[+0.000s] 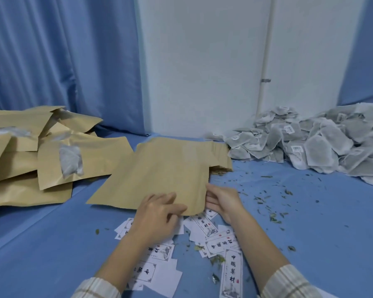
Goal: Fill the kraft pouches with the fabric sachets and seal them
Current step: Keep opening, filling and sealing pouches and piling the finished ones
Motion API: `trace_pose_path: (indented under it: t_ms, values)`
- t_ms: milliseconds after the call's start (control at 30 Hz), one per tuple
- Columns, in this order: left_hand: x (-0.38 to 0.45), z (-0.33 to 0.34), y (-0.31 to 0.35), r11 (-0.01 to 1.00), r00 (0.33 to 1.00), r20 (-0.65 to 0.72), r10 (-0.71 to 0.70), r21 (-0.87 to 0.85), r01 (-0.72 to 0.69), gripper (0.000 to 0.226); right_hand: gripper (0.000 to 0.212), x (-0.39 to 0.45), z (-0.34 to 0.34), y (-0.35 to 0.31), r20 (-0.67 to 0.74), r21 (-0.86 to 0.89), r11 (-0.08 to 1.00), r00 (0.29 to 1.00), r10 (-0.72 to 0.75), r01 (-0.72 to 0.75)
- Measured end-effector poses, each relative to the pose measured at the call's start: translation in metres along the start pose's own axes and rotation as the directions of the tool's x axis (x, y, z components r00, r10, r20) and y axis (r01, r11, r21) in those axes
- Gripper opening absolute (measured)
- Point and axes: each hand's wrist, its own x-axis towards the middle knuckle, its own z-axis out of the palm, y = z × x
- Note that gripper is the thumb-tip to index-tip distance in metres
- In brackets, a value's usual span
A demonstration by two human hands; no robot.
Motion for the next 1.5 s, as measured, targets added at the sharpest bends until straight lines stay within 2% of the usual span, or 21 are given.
trace_pose_path:
  t_ms: [67, 133, 200, 300, 400, 467, 600, 733, 800, 933, 1067, 1167, 1300, 1400, 1500]
  values:
    - [0.006, 0.006, 0.003, 0.995, 0.991, 0.095, -0.09, -0.031, 0.093, 0.033, 0.019, 0.002, -0.002, 0.0, -0.004, -0.054, 0.998, 1.0, 0.015, -0.015]
    - [0.018, 0.009, 0.011, 0.965, 0.975, 0.087, -0.205, -0.15, 0.216, 0.029, 0.013, 0.003, -0.004, -0.001, -0.021, -0.082, 0.996, 0.999, 0.027, -0.028]
    - [0.035, 0.01, 0.023, 0.897, 0.941, 0.046, -0.335, -0.292, 0.333, 0.025, 0.01, 0.003, -0.005, -0.001, -0.033, -0.065, 0.997, 0.999, 0.035, -0.037]
    - [0.061, 0.015, 0.044, 0.755, 0.862, 0.077, -0.501, -0.448, 0.479, 0.031, 0.014, 0.003, -0.008, 0.003, -0.03, -0.024, 0.999, 0.999, 0.021, -0.022]
    - [0.076, 0.022, 0.06, 0.665, 0.813, 0.109, -0.573, -0.519, 0.538, 0.045, 0.017, 0.003, -0.01, 0.005, -0.004, 0.036, 0.999, 1.0, 0.001, -0.001]
    - [0.078, 0.028, 0.066, 0.641, 0.771, 0.114, -0.626, -0.488, 0.593, 0.055, 0.011, 0.003, -0.01, 0.006, 0.032, 0.091, 0.996, 0.999, -0.02, 0.017]
    - [0.075, 0.03, 0.07, 0.647, 0.723, 0.033, -0.69, -0.421, 0.636, 0.038, 0.014, 0.002, -0.008, 0.011, 0.088, 0.111, 0.993, 0.995, -0.05, 0.04]
    - [0.071, 0.028, 0.063, 0.531, 0.667, 0.078, -0.741, -0.54, 0.653, 0.032, 0.018, 0.001, -0.006, 0.012, 0.14, 0.079, 0.996, 0.989, -0.05, 0.04]
    - [0.071, 0.027, 0.062, 0.504, 0.653, 0.08, -0.753, -0.567, 0.651, 0.03, 0.017, 0.0, -0.004, 0.012, 0.168, 0.092, 0.995, 0.984, -0.057, 0.041]
    - [0.069, 0.028, 0.066, 0.493, 0.641, 0.044, -0.766, -0.599, 0.631, 0.024, 0.017, -0.001, -0.003, 0.013, 0.222, 0.126, 0.992, 0.973, -0.058, 0.03]
    - [0.064, 0.03, 0.071, 0.563, 0.664, -0.075, -0.744, -0.606, 0.562, 0.026, 0.023, -0.001, -0.003, 0.015, 0.28, 0.184, 0.983, 0.957, -0.069, 0.017]
    - [0.063, 0.031, 0.069, 0.547, 0.665, -0.091, -0.741, -0.655, 0.521, 0.026, 0.018, 0.0, -0.004, 0.017, 0.311, 0.211, 0.978, 0.948, -0.065, -0.003]
    - [0.06, 0.035, 0.061, 0.576, 0.73, -0.071, -0.68, -0.668, 0.472, 0.031, 0.019, 0.001, -0.007, 0.016, 0.305, 0.188, 0.982, 0.95, -0.064, 0.006]
    - [0.058, 0.038, 0.059, 0.64, 0.769, -0.083, -0.634, -0.614, 0.461, 0.032, 0.013, -0.001, -0.002, 0.016, 0.225, 0.016, 0.992, 0.966, -0.129, 0.128]
    - [0.057, 0.039, 0.057, 0.727, 0.776, -0.146, -0.614, -0.488, 0.483, 0.035, 0.014, -0.007, 0.013, 0.019, 0.057, -0.316, 0.897, 0.95, -0.308, 0.309]
